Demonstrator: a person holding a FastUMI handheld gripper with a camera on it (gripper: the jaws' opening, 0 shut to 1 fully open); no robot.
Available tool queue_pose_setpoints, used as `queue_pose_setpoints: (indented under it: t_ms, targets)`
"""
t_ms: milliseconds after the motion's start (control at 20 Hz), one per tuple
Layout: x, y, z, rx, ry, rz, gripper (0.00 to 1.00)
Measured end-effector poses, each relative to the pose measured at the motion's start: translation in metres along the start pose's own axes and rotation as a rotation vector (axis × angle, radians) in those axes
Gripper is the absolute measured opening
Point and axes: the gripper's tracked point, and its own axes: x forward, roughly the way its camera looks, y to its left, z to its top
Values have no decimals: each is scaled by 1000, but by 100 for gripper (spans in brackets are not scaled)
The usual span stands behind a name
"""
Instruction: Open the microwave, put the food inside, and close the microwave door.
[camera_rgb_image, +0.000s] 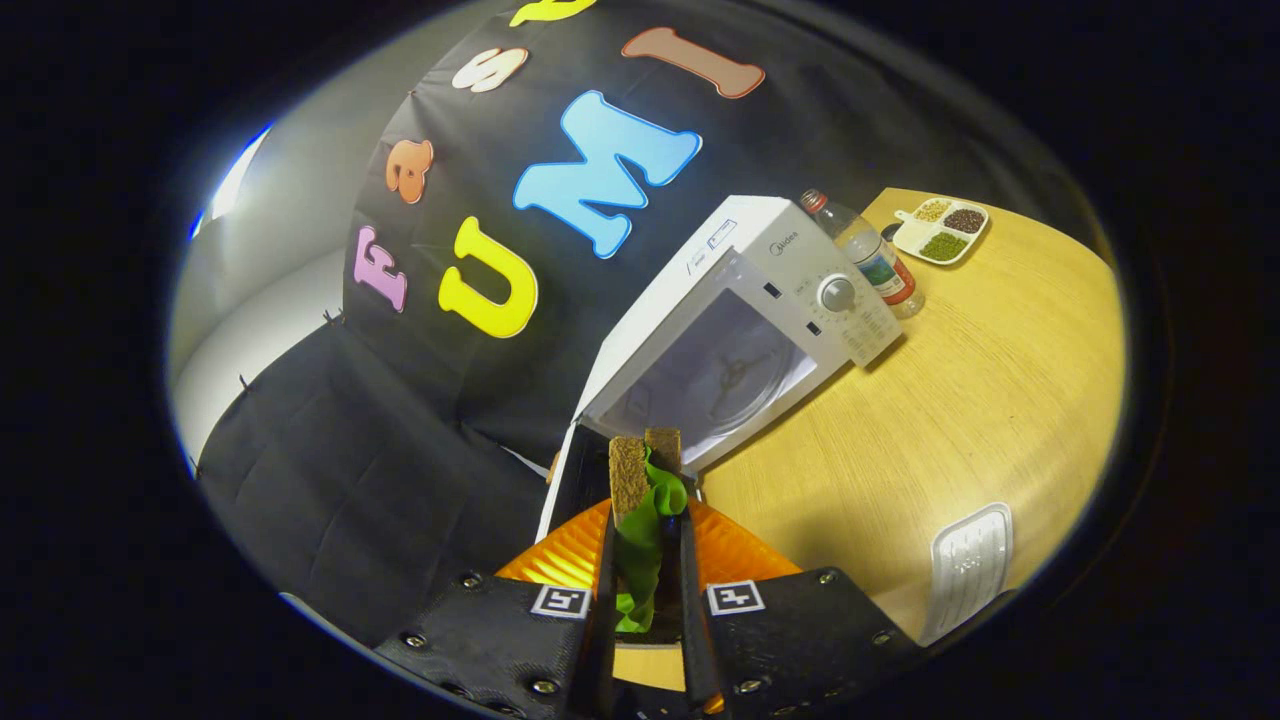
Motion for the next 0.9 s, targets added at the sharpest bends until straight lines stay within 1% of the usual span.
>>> queue_pose_setpoints:
  t_ms: [250, 350, 550, 850, 900]
  targets:
    - [52, -4, 23, 55, -73, -2, 28]
    - [67, -9, 26, 68, -86, -1, 28]
    - [104, -24, 33, 96, -128, -24, 28]
    - [163, -46, 44, 49, -203, -62, 28]
    - [180, -49, 45, 34, -207, -68, 27]
